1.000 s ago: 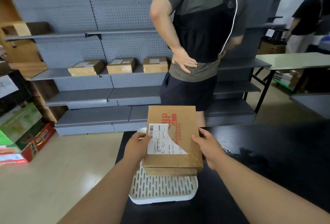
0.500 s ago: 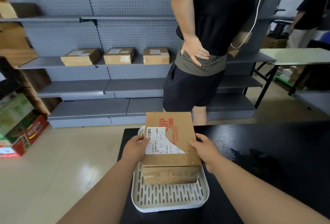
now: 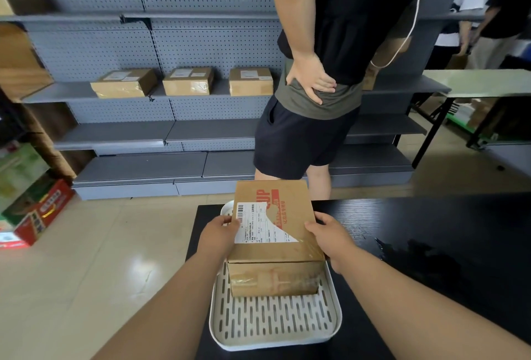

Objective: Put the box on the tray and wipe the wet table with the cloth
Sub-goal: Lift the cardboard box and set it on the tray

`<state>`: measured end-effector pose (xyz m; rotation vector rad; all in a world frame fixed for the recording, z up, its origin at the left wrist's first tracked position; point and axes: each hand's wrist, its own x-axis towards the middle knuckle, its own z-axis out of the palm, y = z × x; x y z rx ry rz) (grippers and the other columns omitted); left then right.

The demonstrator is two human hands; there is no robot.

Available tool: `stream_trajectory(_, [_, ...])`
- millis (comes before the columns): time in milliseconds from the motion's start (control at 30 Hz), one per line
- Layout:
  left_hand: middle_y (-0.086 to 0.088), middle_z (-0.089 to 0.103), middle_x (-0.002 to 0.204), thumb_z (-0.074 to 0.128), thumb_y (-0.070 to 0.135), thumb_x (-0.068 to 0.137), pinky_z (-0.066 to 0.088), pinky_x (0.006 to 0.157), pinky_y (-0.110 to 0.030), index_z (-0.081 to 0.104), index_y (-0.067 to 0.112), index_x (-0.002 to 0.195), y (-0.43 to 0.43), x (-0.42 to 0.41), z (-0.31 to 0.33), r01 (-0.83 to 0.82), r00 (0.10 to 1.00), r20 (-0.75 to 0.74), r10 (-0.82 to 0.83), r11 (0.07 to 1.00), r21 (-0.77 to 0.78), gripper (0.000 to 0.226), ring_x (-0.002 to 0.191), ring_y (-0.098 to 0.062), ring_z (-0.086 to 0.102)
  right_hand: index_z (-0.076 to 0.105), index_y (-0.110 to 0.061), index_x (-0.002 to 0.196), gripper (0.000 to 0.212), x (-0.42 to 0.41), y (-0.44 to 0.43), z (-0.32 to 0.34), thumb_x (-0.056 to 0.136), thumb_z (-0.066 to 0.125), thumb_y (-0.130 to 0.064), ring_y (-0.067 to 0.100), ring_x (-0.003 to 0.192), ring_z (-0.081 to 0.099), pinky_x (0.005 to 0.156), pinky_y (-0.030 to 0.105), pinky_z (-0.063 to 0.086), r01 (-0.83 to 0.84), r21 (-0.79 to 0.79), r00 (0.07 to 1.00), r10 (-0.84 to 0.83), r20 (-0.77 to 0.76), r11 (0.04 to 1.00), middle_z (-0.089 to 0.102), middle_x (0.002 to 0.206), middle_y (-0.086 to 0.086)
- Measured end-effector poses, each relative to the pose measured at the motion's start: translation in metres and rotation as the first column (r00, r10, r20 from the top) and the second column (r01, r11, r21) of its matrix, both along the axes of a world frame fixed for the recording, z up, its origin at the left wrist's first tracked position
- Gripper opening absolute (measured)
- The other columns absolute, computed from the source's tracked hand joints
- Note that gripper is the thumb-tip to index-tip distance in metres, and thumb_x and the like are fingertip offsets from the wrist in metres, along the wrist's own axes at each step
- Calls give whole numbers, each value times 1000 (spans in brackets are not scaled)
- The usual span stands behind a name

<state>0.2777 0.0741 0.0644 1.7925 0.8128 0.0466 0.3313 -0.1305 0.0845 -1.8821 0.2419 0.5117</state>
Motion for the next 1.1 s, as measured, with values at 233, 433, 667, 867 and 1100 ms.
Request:
stream_trajectory(233, [-6, 67, 113, 52, 29, 94, 53, 91, -48, 61, 14, 120, 3, 3, 0, -23, 999, 25, 22, 1000, 5, 31, 102, -27, 64, 55, -24, 133, 37, 4, 4, 2, 96, 48, -23, 20, 106, 62, 96, 43, 52, -39, -51, 999, 41, 34, 998, 66, 119, -1])
stream_trajectory(433, [-5, 67, 113, 51, 29, 94, 55, 87, -45, 59, 15, 124, 4, -1, -2, -43, 999, 30, 42, 999, 16, 34, 100, -24, 64, 50, -25, 138, 38, 4, 11, 5, 100, 44, -23, 17, 102, 58, 86, 32, 50, -54, -40, 997, 56, 56, 998, 63, 124, 0])
stream_trajectory(667, [-6, 66, 116, 50, 30, 95, 54, 90, -45, 58, 15, 126, 4, 3, 2, -25, 1000, 16, 24, 1000, 16, 35, 102, -24, 63, 45, -25, 142, 41, 4, 13, 5, 102, 40, -26, 16, 101, 53, 88, 32, 46, -57, -93, 995, 64, 80, 994, 58, 133, 1])
stream_trajectory(867, [-5, 66, 114, 49, 31, 97, 55, 89, -47, 57, 16, 125, 6, 4, 3, -18, 1000, 10, 18, 1000, -2, 33, 100, -24, 65, 44, -25, 142, 41, 6, 11, 2, 101, 41, -27, 21, 114, 56, 98, 35, 47, -86, -123, 991, 97, 93, 989, 59, 133, 2])
stream_trajectory(1100, [-5, 64, 119, 49, 32, 97, 53, 92, -45, 55, 16, 130, 5, 2, 3, -21, 1000, 23, 20, 999, 30, 38, 104, -23, 62, 40, -26, 145, 43, 5, 9, 3, 102, 40, -28, 23, 119, 55, 96, 33, 45, -131, -167, 979, 154, 132, 977, 58, 132, 3])
